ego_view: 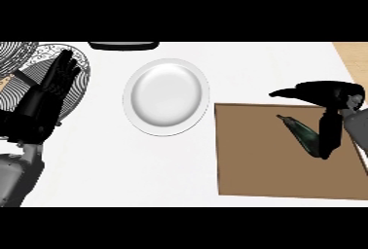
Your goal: Pick the eggplant from the tray and place it in the plate
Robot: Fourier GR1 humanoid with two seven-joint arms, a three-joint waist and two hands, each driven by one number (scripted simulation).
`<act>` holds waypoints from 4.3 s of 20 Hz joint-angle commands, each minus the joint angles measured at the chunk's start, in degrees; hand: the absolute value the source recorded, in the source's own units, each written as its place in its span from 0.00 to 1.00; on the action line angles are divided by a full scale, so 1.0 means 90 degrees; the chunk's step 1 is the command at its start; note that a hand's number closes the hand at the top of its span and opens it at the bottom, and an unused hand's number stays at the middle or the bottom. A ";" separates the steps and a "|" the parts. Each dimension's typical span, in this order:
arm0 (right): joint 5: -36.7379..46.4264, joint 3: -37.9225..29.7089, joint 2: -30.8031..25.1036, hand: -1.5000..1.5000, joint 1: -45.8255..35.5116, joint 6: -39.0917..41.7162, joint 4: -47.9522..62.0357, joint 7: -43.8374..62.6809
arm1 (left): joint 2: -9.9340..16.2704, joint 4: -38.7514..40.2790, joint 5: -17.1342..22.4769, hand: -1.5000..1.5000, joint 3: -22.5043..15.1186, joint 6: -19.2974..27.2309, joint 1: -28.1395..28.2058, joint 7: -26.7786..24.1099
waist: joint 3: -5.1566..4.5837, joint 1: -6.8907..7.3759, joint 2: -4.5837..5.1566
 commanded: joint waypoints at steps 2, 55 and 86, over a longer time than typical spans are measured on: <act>0.0956 0.0034 0.0435 0.00 0.0091 -0.0271 0.0435 -0.0105 | 0.0043 -0.0540 -0.0139 0.50 0.0207 -0.0106 0.0253 0.0275 | 0.0007 0.0022 -0.0002; 0.4760 -0.1424 0.2821 1.00 0.2143 -0.6168 -0.0309 0.2622 | -0.0637 -0.0220 -0.0924 0.50 0.1344 -0.0794 0.0753 0.0322 | -0.0048 -0.0742 -0.0312; 0.4039 -0.0146 0.4818 1.00 -0.1857 -0.7732 0.1125 0.4822 | -0.1098 -0.0287 -0.1146 0.50 0.1077 -0.1321 0.0280 0.0096 | -0.0004 0.0307 0.0079</act>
